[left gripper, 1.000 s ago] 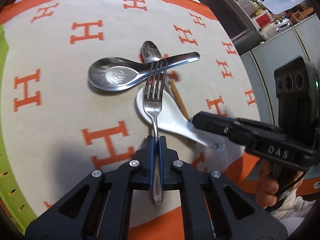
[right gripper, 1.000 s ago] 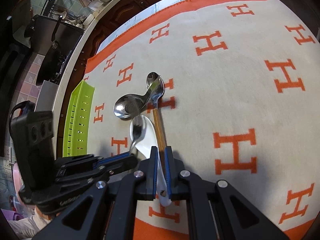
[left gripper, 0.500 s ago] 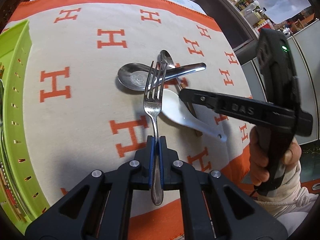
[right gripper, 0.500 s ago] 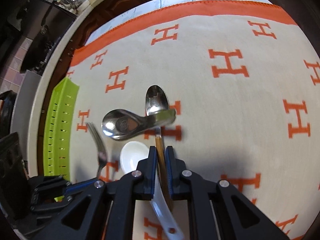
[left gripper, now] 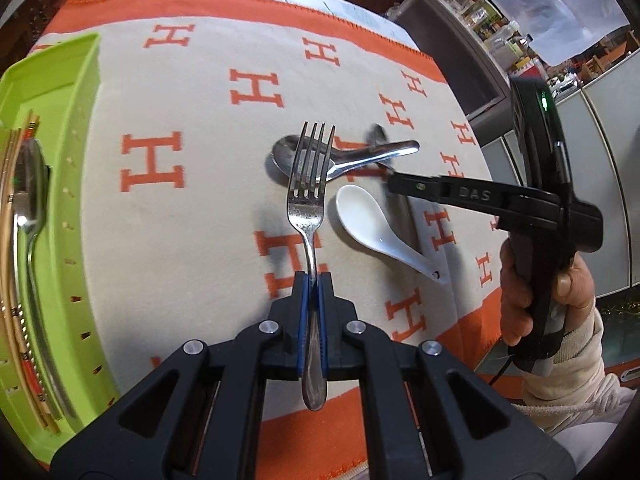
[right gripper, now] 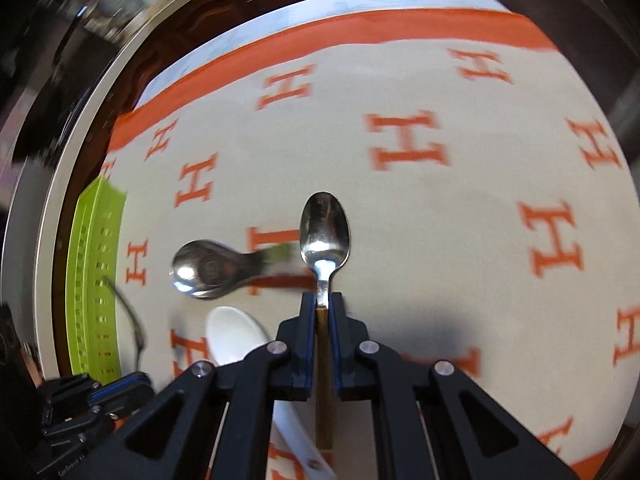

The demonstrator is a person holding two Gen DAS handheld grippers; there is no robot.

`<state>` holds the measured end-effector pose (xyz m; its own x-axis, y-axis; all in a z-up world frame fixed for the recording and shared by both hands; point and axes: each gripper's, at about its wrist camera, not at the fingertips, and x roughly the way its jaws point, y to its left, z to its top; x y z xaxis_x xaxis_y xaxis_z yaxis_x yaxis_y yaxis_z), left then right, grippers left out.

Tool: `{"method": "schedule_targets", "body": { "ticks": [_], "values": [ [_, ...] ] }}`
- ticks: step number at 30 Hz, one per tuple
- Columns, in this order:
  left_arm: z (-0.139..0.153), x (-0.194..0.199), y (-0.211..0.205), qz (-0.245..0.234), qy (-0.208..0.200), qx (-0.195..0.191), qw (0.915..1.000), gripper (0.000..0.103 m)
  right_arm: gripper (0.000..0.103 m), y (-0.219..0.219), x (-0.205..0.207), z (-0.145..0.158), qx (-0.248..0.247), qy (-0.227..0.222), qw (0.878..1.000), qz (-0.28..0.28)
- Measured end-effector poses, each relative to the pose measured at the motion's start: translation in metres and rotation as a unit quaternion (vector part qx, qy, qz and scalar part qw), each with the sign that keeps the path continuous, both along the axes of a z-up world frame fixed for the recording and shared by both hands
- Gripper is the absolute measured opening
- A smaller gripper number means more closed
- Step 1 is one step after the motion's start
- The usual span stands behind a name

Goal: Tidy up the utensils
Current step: 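Carry the fork and spoon into the green tray and open both tools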

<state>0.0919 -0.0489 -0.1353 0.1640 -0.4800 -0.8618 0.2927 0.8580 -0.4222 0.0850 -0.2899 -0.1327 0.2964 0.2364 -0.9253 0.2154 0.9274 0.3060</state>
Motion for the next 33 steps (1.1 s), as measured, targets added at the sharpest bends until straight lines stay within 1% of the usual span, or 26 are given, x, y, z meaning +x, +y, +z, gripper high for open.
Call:
{"method": "schedule_targets", "body": {
  "ticks": [2, 5, 8, 10, 14, 17, 18, 21, 23, 25, 26, 28, 30, 33],
  "values": [
    [0.005, -0.002, 0.006, 0.004, -0.004, -0.004, 1.0, 0.002, 0.006, -0.018, -0.012, 0.006, 0.014, 0.001, 0.999, -0.032],
    [0.014, -0.007, 0.016, 0.008, -0.015, -0.01, 0.9998, 0.002, 0.006, -0.028, -0.03, 0.018, 0.035, -0.005, 0.998, -0.05],
    [0.027, -0.013, 0.023, 0.013, -0.03, -0.013, 0.9994, 0.002, 0.006, -0.025, -0.05, 0.037, 0.057, -0.021, 0.996, -0.058],
    [0.037, -0.016, 0.031, 0.019, -0.043, -0.011, 0.9988, 0.002, 0.006, -0.013, -0.059, 0.051, 0.07, -0.033, 0.996, -0.046],
    [0.057, -0.022, 0.053, 0.036, -0.07, 0.004, 0.9969, 0.002, 0.006, 0.03, -0.056, 0.07, 0.084, -0.049, 0.995, 0.007],
    [0.071, -0.025, 0.076, 0.06, -0.091, 0.018, 0.9939, 0.002, 0.006, 0.079, -0.042, 0.081, 0.091, -0.054, 0.992, 0.061],
    [0.074, -0.025, 0.082, 0.067, -0.096, 0.022, 0.9929, 0.002, 0.006, 0.089, -0.04, 0.083, 0.093, -0.054, 0.992, 0.073],
    [0.086, -0.027, 0.108, 0.097, -0.112, 0.029, 0.9885, 0.002, 0.006, 0.135, -0.024, 0.09, 0.104, -0.054, 0.986, 0.115],
    [0.092, -0.027, 0.125, 0.118, -0.127, 0.051, 0.9836, 0.003, 0.006, 0.166, -0.011, 0.095, 0.119, -0.053, 0.982, 0.136],
    [0.093, -0.027, 0.139, 0.132, -0.137, 0.075, 0.979, 0.003, 0.006, 0.191, 0.001, 0.097, 0.123, -0.056, 0.979, 0.151],
    [0.093, -0.026, 0.146, 0.142, -0.143, 0.098, 0.9746, 0.003, 0.006, 0.207, 0.008, 0.098, 0.121, -0.061, 0.978, 0.161],
    [0.088, -0.024, 0.155, 0.153, -0.15, 0.13, 0.968, 0.003, 0.006, 0.226, 0.017, 0.096, 0.12, -0.065, 0.976, 0.17],
    [0.08, -0.021, 0.163, 0.161, -0.143, 0.144, 0.9659, 0.003, 0.006, 0.244, 0.026, 0.09, 0.119, -0.062, 0.976, 0.173],
    [0.068, -0.017, 0.173, 0.165, -0.13, 0.151, 0.9658, 0.003, 0.006, 0.263, 0.037, 0.075, 0.114, -0.048, 0.976, 0.18]
  ]
}}
